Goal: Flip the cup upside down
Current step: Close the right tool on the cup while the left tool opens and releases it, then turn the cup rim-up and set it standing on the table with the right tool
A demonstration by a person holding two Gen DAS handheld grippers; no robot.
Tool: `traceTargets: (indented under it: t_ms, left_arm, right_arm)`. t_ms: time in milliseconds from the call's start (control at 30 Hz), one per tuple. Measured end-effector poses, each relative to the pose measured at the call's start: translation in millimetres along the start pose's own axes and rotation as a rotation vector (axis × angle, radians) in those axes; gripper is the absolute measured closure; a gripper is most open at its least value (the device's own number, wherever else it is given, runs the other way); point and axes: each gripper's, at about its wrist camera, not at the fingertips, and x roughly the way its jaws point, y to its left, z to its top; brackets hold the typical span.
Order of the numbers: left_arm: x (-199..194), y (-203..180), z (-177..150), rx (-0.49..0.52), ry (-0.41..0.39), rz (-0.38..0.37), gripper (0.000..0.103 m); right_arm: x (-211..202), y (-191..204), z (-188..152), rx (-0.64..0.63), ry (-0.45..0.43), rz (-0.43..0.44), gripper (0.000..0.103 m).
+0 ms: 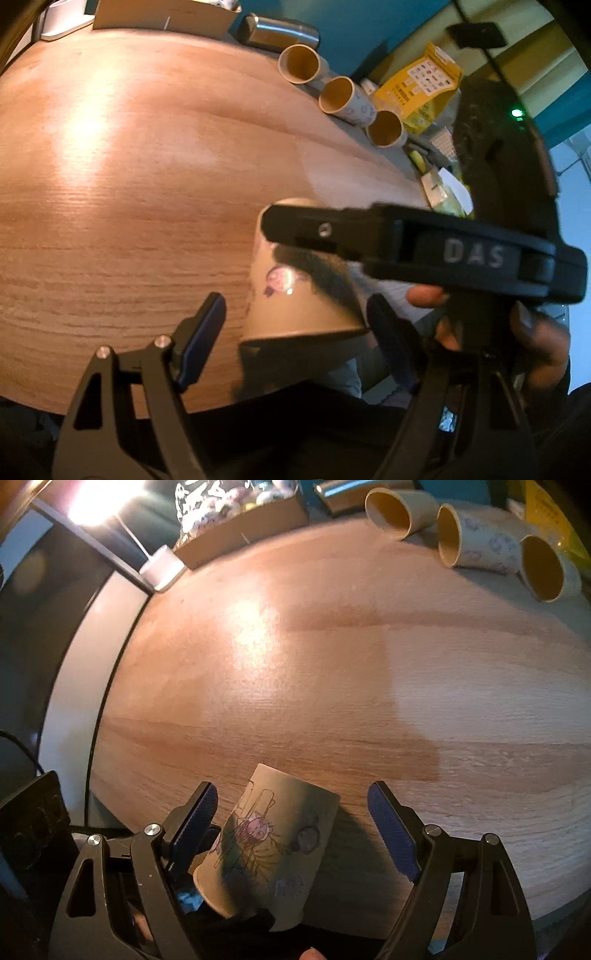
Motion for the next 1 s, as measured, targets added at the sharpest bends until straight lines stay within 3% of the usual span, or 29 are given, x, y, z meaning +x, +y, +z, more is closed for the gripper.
traceTargets:
  t_ms: [133,367,467,667,833,1000]
  left_arm:
    - [-4.1,4.0,1.4,0.014,-0.005,-0.006,0.023]
    - [-9.3,6.8,0.1,0.033,-0.013,-0.014,0.023]
    - [-13.6,6.6,-0.9,0.042,-0.025,-0.011,0.023]
    - [-20.4,10.4,-2.3,0.047,-0.073,0.027,0.023]
    - [-33.6,25.1,-5.0,0.045,-0.187,0.094,0.023]
    - [-30.9,40.1,-3.0,0.01,-0.217,0.123,0.023]
  right_arm:
    - [8.5,1.9,2.1,0.004,0.024,0.014,0.034]
    - [5.0,6.1,4.0,-0.026,-0.016,0.04,0.038]
    - [-12.0,12.6,7.1,-0.081,-0.123,-0.02,0.039]
    - [-39.8,19.8,-1.7,-0.236,-0.403,-0.27,0.04]
    - [-44.1,14.6,-29.8,-0.344,-0.612,-0.389,0.04]
    - [-36.4,20.6,-64.0,-0.443,-0.81,-0.518,0.04]
